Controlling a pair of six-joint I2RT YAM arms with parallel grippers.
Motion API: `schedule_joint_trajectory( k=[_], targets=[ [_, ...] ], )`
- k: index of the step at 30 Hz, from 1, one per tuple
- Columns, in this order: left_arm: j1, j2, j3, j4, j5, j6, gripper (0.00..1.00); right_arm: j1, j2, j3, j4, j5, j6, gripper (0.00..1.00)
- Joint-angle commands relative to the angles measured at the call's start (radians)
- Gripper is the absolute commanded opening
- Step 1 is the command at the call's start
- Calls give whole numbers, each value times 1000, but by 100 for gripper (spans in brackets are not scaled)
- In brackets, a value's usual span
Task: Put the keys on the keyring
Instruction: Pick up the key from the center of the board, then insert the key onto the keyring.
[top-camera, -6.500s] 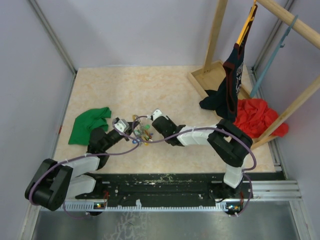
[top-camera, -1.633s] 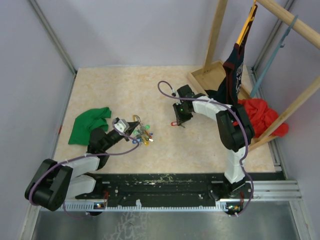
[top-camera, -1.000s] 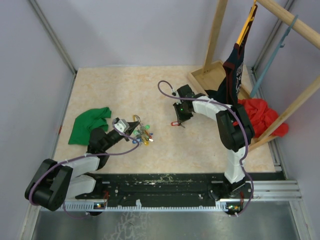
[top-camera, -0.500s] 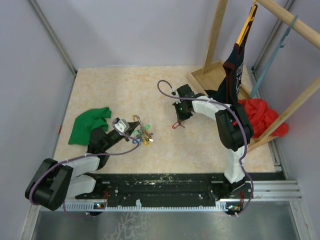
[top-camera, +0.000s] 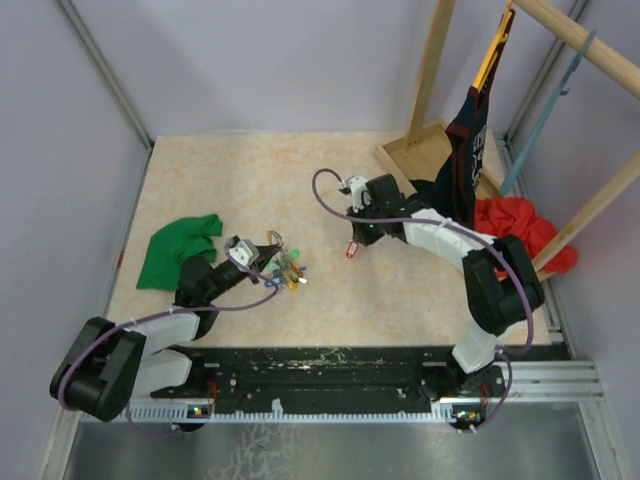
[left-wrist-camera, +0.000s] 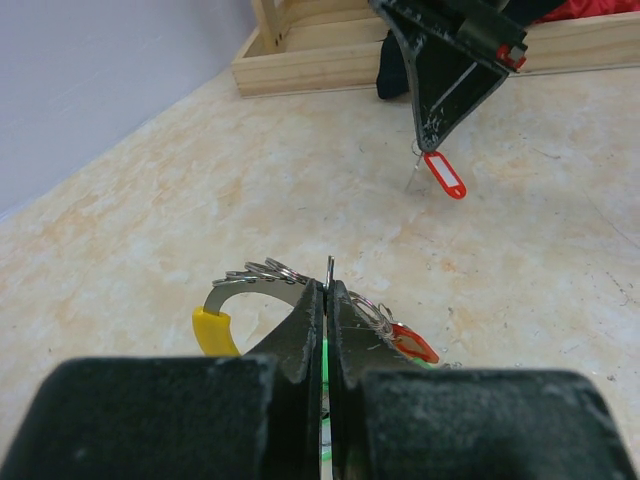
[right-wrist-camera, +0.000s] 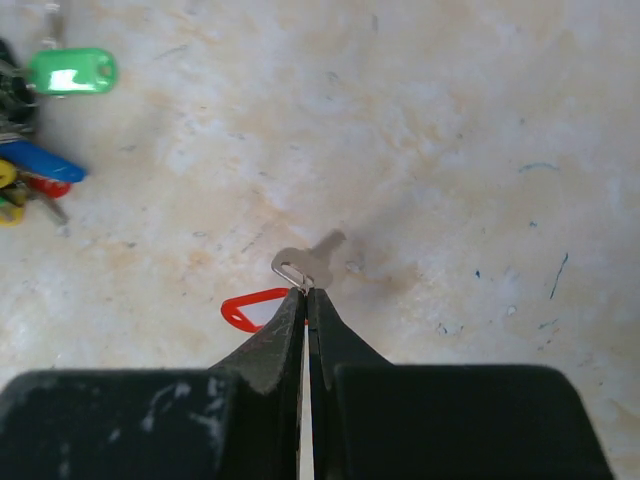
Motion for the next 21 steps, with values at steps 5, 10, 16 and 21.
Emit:
schedule_joint_trajectory(
  k=[5, 10, 16, 21],
  targets=[
    [4, -28, 22, 49, 118, 6, 0, 34, -245, -180, 392, -306, -167, 0],
    [5, -26, 37, 56, 174, 9, 0, 45, -315, -283, 562, -440, -246, 0],
    [4, -18, 48, 69, 182, 5, 0, 87, -311, -287, 618, -223, -265, 0],
    [4, -13, 61, 49, 191, 5, 0, 77, -300, -211, 462, -188, -315, 0]
  ],
)
